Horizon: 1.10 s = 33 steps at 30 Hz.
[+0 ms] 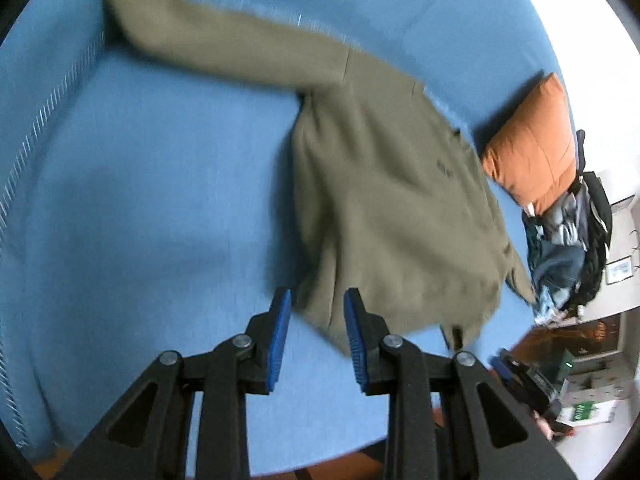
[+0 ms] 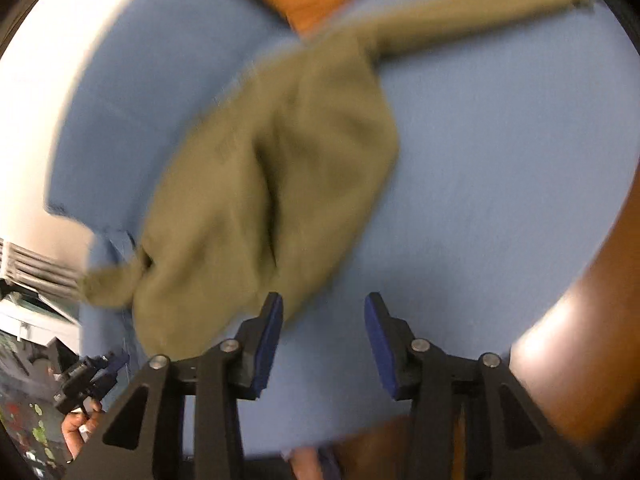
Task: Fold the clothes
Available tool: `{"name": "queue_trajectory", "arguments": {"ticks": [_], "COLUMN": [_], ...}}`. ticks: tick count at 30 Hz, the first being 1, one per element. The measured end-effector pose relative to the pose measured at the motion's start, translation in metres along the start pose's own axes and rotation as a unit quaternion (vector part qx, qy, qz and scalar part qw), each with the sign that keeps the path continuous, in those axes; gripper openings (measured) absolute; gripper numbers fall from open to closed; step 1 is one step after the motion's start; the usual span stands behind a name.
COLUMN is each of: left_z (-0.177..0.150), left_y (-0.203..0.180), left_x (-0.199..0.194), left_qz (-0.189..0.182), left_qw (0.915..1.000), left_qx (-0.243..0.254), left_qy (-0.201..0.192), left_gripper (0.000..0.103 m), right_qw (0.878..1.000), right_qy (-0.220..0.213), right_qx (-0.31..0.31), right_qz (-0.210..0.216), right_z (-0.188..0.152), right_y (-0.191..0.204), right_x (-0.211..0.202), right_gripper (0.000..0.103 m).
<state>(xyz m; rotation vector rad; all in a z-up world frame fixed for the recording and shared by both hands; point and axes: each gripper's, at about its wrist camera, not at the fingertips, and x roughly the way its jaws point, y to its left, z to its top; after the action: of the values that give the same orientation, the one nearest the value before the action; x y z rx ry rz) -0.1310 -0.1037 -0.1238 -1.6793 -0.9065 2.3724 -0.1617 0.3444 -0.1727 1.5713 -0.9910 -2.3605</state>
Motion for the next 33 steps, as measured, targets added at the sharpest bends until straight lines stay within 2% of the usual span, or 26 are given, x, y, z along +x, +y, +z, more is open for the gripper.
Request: {"name": "queue_trajectory", "arguments": {"ticks": [3, 5, 8, 13, 18, 19, 20, 21, 22, 25, 28, 30, 32, 33], "left_z": [-0.004, -0.005, -0.004, -0.001, 0.002, 0.003, 0.004, 0.004, 0.004, 0.003, 0.001, 0.0, -0.004, -0.006], "left_y": [-0.001, -0.007, -0.017, -0.026, -0.03, -0.031, -0.031, -0.031, -0.03, -0.025, -0.015, 0.002, 0.026, 0.038], "left_x": [0.015, 0.02, 0.03, 0.051, 0.062, 0.063, 0.064, 0.064, 0.059, 0.039, -0.004, -0.035, -0.05, -0.056], "left_qz": [0.007, 0.012, 0.014, 0.035, 0.047, 0.049, 0.051, 0.051, 0.043, 0.018, -0.023, -0.053, -0.067, -0.073], "left_qw": [0.9998, 0.9998, 0.9996, 0.9989, 0.9981, 0.9979, 0.9977, 0.9976, 0.9981, 0.9993, 0.9987, 0.996, 0.9942, 0.9932], "left_qx": [0.006, 0.012, 0.018, 0.018, 0.024, 0.027, 0.031, 0.033, 0.032, 0.03, 0.029, 0.014, -0.018, -0.034], "left_qy": [0.017, 0.014, 0.015, 0.027, 0.033, 0.033, 0.034, 0.034, 0.03, 0.011, -0.036, -0.07, -0.082, -0.084], "left_gripper": [0.027, 0.027, 0.027, 0.027, 0.027, 0.025, 0.015, 0.011, 0.01, 0.008, 0.007, 0.007, 0.007, 0.008], "right_qw": [1.0, 0.999, 0.998, 0.998, 0.999, 0.999, 0.999, 0.999, 0.999, 1.0, 0.998, 0.993, 0.987, 0.988], "right_qy": [0.023, 0.042, 0.054, 0.057, 0.044, 0.042, 0.039, 0.034, 0.028, 0.004, -0.042, -0.098, -0.147, -0.143], "right_qx": [-0.015, -0.029, -0.013, -0.01, -0.008, -0.009, -0.011, -0.018, -0.023, -0.026, -0.037, -0.055, -0.069, -0.064], "right_qz": [-0.009, -0.016, 0.005, -0.011, -0.004, -0.004, -0.007, -0.012, -0.017, -0.012, 0.013, 0.022, 0.011, 0.001], "right_z": [-0.006, -0.01, -0.015, -0.001, 0.007, 0.009, 0.01, 0.012, 0.014, 0.014, 0.014, 0.013, 0.008, 0.004], "right_y": [0.015, 0.026, 0.035, 0.044, 0.061, 0.065, 0.068, 0.071, 0.074, 0.08, 0.084, 0.082, 0.07, 0.06], "right_x": [0.026, 0.042, 0.06, 0.088, 0.104, 0.107, 0.11, 0.111, 0.112, 0.096, 0.053, 0.009, -0.032, -0.036], "right_gripper": [0.043, 0.043, 0.043, 0.043, 0.043, 0.039, 0.031, 0.009, 0.008, 0.007, 0.007, 0.006, 0.006, 0.006]}}
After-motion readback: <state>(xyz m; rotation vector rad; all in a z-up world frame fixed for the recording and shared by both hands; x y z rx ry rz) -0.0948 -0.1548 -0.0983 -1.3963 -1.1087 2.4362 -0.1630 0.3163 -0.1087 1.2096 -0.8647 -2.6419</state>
